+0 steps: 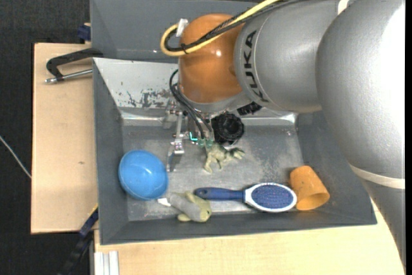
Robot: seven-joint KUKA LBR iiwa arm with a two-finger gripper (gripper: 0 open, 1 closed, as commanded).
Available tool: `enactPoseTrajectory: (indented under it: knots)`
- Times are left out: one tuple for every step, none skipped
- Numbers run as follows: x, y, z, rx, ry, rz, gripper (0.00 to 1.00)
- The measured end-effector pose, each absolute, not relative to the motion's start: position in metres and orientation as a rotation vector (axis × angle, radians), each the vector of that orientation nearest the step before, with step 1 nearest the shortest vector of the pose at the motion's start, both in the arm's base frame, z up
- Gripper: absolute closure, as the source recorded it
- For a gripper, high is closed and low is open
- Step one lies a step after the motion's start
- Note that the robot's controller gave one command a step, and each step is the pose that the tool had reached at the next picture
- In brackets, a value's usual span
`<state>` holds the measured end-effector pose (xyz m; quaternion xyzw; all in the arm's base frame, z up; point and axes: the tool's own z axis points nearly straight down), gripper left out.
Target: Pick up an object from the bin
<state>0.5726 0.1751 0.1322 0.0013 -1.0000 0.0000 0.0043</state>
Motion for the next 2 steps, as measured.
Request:
enactPoseTrajectory:
  knots:
    - [0.508, 0.079, 0.122, 0.059, -3.135, 0.005, 0.0]
    - [0.494, 0.063, 0.072, 0.935, -3.006, -0.001, 0.0]
